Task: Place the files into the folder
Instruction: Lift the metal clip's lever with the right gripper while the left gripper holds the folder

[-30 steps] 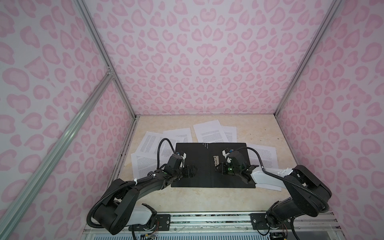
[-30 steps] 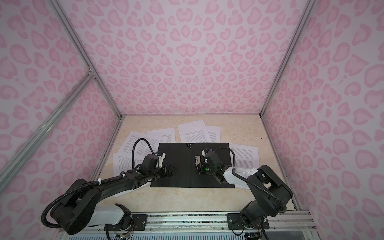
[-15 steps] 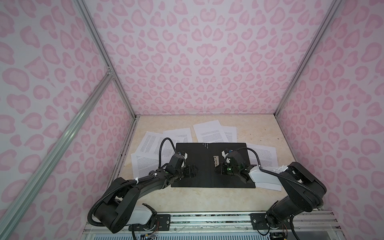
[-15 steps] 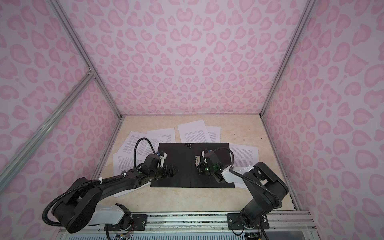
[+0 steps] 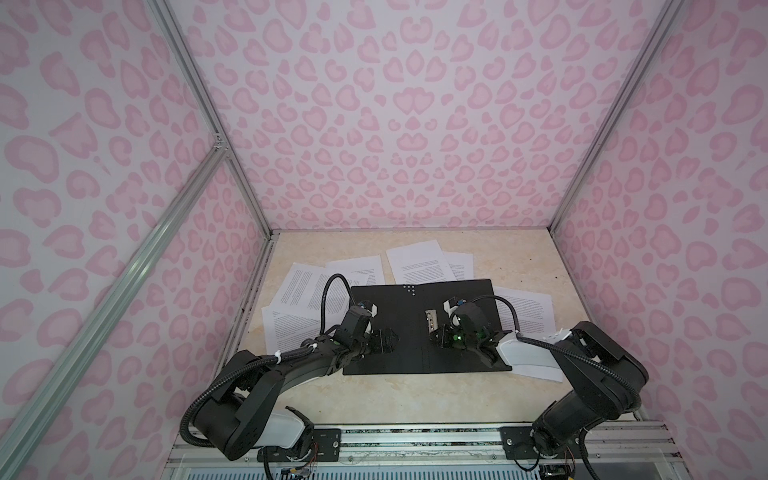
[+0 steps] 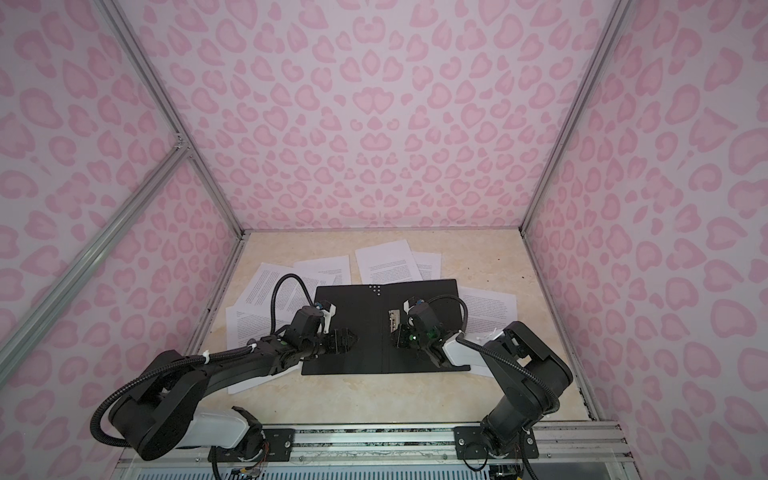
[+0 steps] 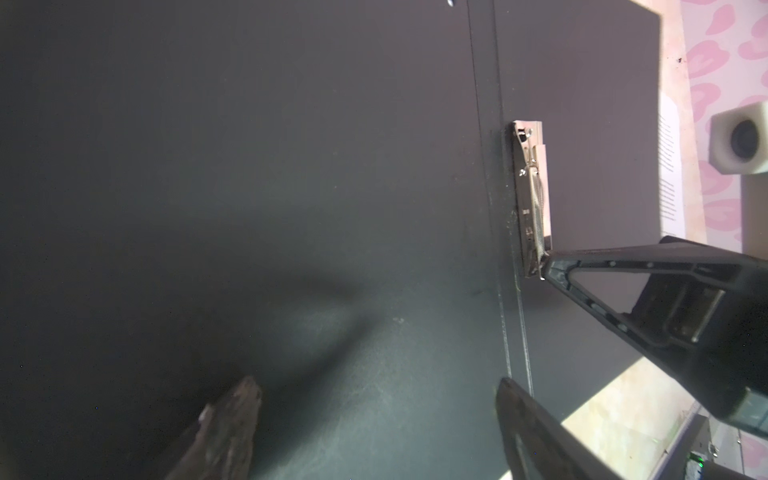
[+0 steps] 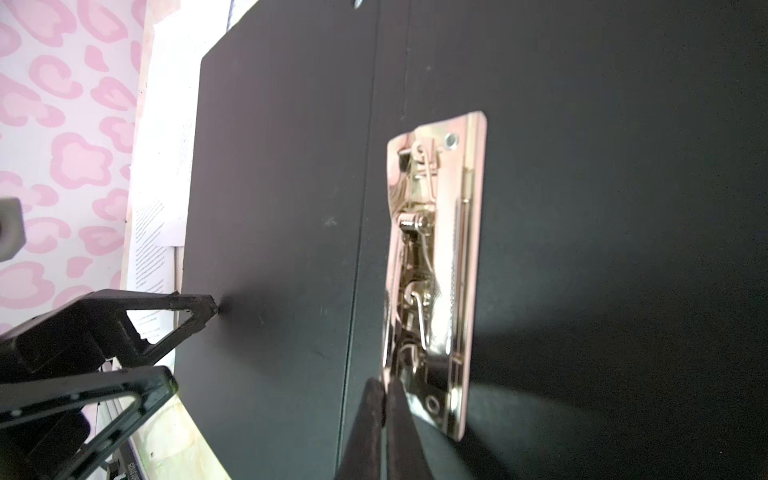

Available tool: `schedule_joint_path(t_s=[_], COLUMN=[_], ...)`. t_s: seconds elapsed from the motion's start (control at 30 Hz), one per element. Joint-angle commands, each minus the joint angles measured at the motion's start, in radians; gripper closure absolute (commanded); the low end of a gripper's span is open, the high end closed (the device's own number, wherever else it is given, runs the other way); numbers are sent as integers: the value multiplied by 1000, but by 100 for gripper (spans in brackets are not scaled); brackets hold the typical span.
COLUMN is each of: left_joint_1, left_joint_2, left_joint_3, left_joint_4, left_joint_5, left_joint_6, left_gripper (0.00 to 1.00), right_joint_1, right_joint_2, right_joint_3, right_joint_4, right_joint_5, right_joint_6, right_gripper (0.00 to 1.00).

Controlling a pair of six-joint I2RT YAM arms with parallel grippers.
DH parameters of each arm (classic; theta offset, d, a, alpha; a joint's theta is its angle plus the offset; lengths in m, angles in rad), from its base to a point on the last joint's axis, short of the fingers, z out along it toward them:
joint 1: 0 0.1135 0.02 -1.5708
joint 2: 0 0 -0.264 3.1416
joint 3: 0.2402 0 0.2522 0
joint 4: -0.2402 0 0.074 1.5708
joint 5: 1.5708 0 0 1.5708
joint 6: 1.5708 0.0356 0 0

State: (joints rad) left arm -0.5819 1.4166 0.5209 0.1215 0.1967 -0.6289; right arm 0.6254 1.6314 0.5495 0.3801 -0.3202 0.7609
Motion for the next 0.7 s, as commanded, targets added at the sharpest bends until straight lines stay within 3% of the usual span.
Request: schedule_joint_path(t_s=[0.0,0.37,0.6,0.67], left_joint_1=[2,2,2,2], left_joint_2=[31,42,54,56], left_joint_3=[9,19,28,30], left_joint_4=[-135,-156,-178,-177], left_joint_5=[-30,-72,-137,-139], left_joint_6=[-6,-6,-18,-18], left_gripper=[9,10,10,10], right_joint_1=[-1,0,-2,-6], right_joint_2=[47,82,-35,-40], right_joint_3=[-31,-74,-2,39], right_joint_4=[-82,-130,-172,-167], right_joint_5=[92,254,142,52], right_joint_6=[-40,-10,-75,-97], right_gripper=[100,100,100,100])
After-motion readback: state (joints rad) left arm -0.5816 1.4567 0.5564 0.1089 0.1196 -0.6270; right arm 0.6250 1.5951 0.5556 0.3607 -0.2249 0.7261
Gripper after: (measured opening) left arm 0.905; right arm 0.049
